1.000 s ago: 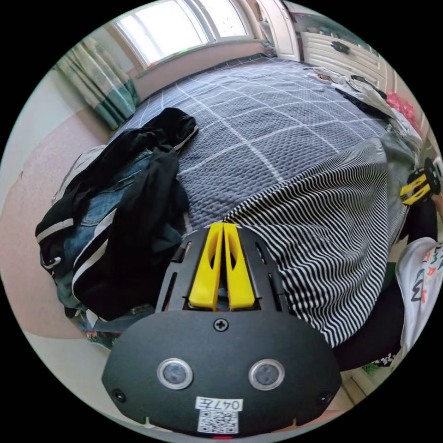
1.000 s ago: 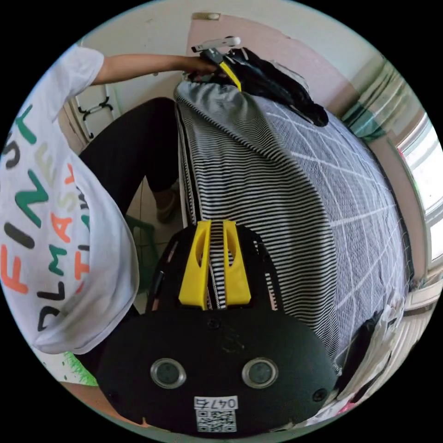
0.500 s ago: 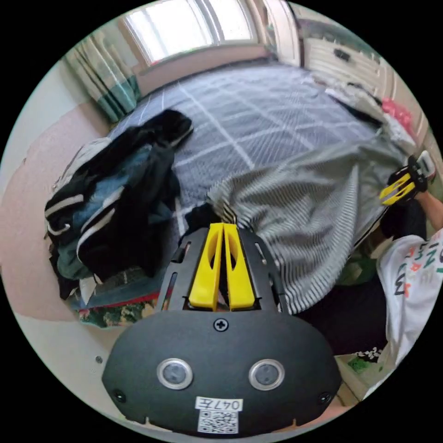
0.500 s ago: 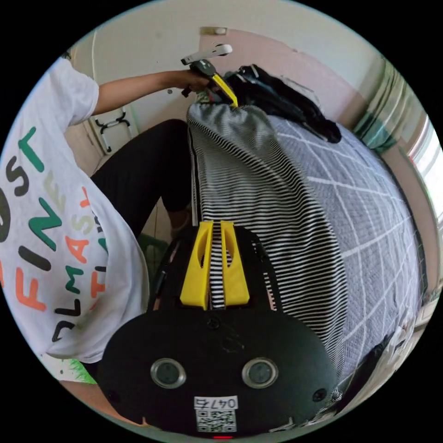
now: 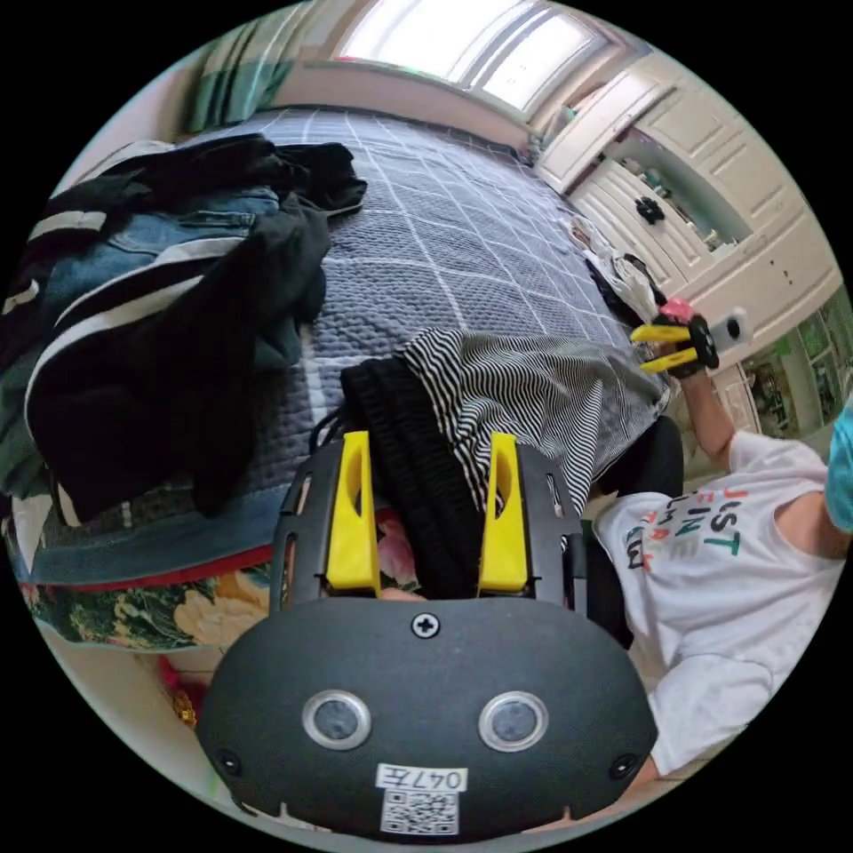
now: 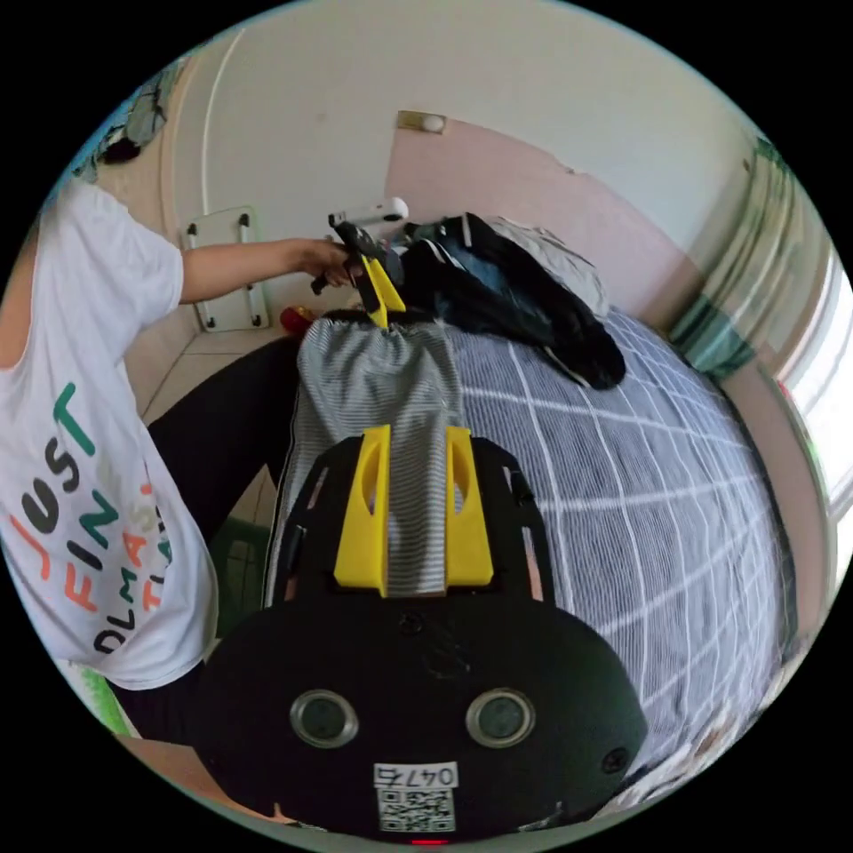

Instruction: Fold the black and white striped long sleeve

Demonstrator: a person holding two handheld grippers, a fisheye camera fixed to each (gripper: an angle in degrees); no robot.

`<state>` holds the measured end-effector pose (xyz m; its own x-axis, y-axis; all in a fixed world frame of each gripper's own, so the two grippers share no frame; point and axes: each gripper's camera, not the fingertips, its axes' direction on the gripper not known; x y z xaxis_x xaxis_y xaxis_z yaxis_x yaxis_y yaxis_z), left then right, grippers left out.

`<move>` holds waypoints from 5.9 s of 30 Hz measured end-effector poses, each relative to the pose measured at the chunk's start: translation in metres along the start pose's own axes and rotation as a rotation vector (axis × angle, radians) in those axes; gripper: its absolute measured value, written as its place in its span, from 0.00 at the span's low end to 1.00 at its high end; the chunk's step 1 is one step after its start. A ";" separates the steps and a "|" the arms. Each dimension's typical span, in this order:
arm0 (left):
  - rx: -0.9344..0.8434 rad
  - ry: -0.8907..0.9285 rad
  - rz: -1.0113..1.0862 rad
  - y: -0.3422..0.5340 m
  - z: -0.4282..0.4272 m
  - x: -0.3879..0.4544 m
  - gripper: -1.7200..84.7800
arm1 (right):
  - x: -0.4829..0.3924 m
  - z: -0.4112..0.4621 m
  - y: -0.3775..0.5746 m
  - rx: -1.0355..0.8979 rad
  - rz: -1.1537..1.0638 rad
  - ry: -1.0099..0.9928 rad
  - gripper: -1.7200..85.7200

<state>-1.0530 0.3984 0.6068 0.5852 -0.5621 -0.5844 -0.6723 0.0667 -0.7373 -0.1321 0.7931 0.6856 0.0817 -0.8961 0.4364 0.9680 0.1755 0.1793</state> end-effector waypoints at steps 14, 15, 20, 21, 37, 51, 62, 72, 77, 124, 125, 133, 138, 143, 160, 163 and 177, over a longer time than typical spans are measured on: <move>0.077 -0.225 0.191 0.014 -0.024 0.005 0.24 | 0.103 0.243 -0.215 -0.183 -0.163 -0.548 0.10; 0.074 -0.217 0.197 0.010 -0.023 -0.001 0.24 | 0.106 0.246 -0.215 -0.180 -0.143 -0.573 0.10; 0.041 -0.053 0.213 -0.007 -0.014 -0.038 0.24 | 0.123 0.232 -0.205 -0.045 -0.143 -0.676 0.04; 0.069 0.056 0.226 -0.009 -0.016 -0.047 0.23 | 0.123 0.225 -0.203 -0.008 -0.159 -0.661 0.04; -0.205 -0.160 0.219 -0.106 -0.025 -0.051 0.09 | 0.202 0.114 -0.181 0.182 -0.138 -0.217 0.06; 0.023 -0.111 0.538 -0.021 -0.081 -0.025 0.09 | 0.208 0.044 0.068 -0.228 0.220 -0.170 0.10; 0.303 -0.048 0.560 0.098 -0.147 -0.003 0.09 | 0.228 0.037 0.049 0.085 0.119 -0.533 0.11; 0.302 -0.058 0.454 0.157 -0.140 -0.014 0.09 | 0.155 0.052 0.018 -0.063 -0.030 -0.484 0.12; 0.269 -0.014 0.362 0.176 -0.112 -0.040 0.09 | 0.055 0.017 0.025 -0.127 -0.107 -0.183 0.11; 0.111 0.043 0.257 0.012 -0.136 -0.052 0.10 | 0.149 0.000 -0.031 0.132 -0.023 -0.155 0.02; 0.039 0.032 0.208 -0.019 -0.133 -0.053 0.10 | 0.171 -0.001 -0.036 0.103 0.015 -0.119 0.02; -0.325 0.016 -0.120 -0.199 -0.067 -0.093 0.10 | 0.280 0.078 -0.047 -0.298 0.075 -0.116 0.02; -0.419 0.200 -0.179 -0.244 -0.049 -0.105 0.11 | 0.311 0.091 -0.030 -0.288 0.127 -0.198 0.02; -0.310 0.393 -0.125 -0.262 -0.080 -0.090 0.13 | 0.332 0.100 0.006 -0.206 0.281 -0.328 0.03; -0.283 -0.508 0.139 -0.260 -0.024 0.146 0.03 | 0.166 -0.018 0.046 -0.263 0.161 -0.012 0.03; -0.241 -0.325 0.025 -0.273 -0.031 0.135 0.02 | 0.149 -0.018 0.079 -0.376 0.191 0.152 0.03; -0.178 -0.080 0.412 -0.351 0.011 0.389 0.01 | 0.131 -0.270 0.299 -0.409 0.605 0.486 0.07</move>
<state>-0.5842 0.1658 0.6349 0.2811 -0.4524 -0.8463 -0.9198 0.1247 -0.3722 0.2316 0.6181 0.5582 0.6101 -0.7876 -0.0861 0.7278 0.6000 -0.3320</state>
